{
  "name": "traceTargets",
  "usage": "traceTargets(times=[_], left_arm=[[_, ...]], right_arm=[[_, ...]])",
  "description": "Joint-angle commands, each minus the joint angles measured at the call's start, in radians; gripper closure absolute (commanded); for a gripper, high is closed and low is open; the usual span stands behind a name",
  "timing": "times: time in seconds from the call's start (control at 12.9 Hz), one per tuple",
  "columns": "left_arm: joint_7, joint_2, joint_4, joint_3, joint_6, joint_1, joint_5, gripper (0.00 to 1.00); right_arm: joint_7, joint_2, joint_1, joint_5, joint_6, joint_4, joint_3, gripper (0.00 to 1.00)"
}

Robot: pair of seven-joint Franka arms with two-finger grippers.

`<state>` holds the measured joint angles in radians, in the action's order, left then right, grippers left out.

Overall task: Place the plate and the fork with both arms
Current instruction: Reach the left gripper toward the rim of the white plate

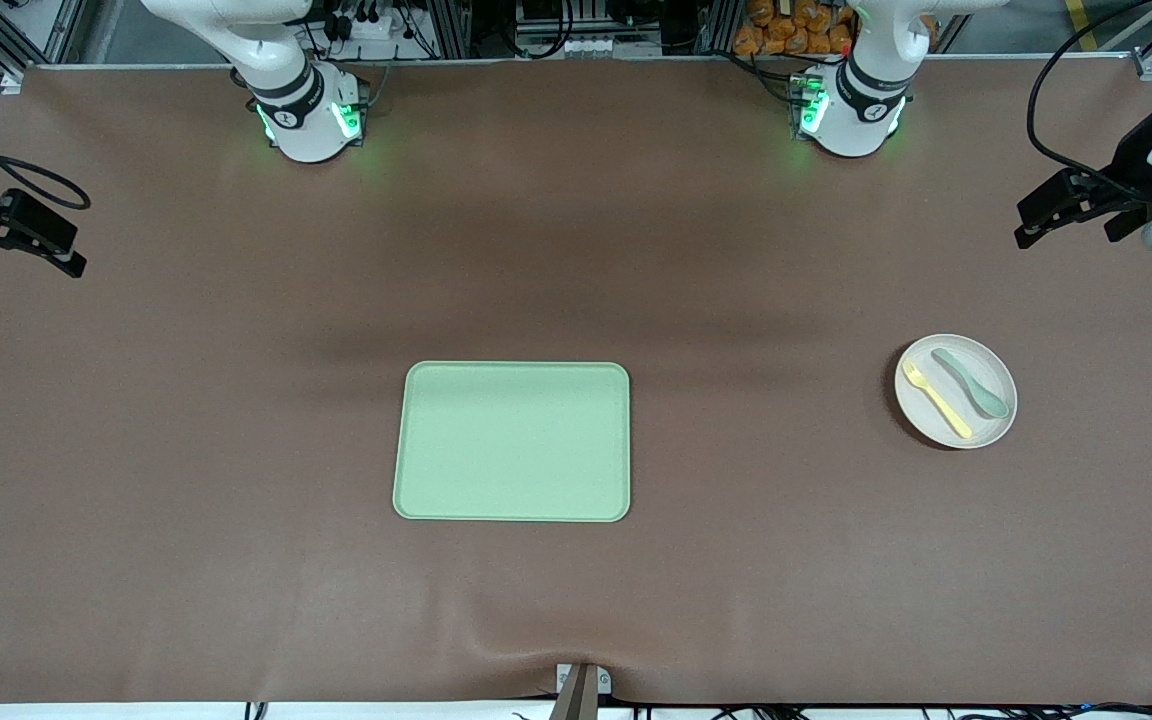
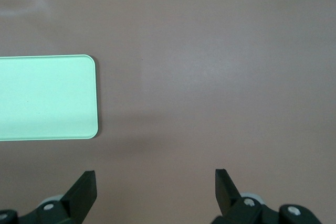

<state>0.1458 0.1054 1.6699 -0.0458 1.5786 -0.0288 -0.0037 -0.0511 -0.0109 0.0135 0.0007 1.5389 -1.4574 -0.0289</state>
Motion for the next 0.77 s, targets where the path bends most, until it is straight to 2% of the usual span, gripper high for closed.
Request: traceTargets(times=[0.0,0.31,0.46,0.54,0.7], left_arm=[[-0.015,0.023,0.014,0.014,-0.003,-0.014,-0.004,0.0],[-0.05,-0.009,0.011,0.015,-0.021,0.012,-0.004,0.0],[-0.144,-0.068,0.02,0.014,-0.005,0.084,-0.013,0.0],[-0.162,-0.09,0.043,0.015,0.03,0.11,-0.013,0.0],[-0.216,-0.105,0.161,0.014,0.18,0.164,-0.015,0.0]], right_arm=[[0.011,-0.003,-0.003,0.012,-0.005,0.014,0.003,0.0],[0.011,-0.003,-0.001,0.013,-0.003,0.014,0.004,0.0],[0.011,-0.003,-0.001,0.013,-0.003,0.014,0.003,0.0],[0.011,-0.003,-0.001,0.013,-0.003,0.014,0.003,0.0],[0.011,-0.003,-0.001,0.013,-0.003,0.014,0.004,0.0]])
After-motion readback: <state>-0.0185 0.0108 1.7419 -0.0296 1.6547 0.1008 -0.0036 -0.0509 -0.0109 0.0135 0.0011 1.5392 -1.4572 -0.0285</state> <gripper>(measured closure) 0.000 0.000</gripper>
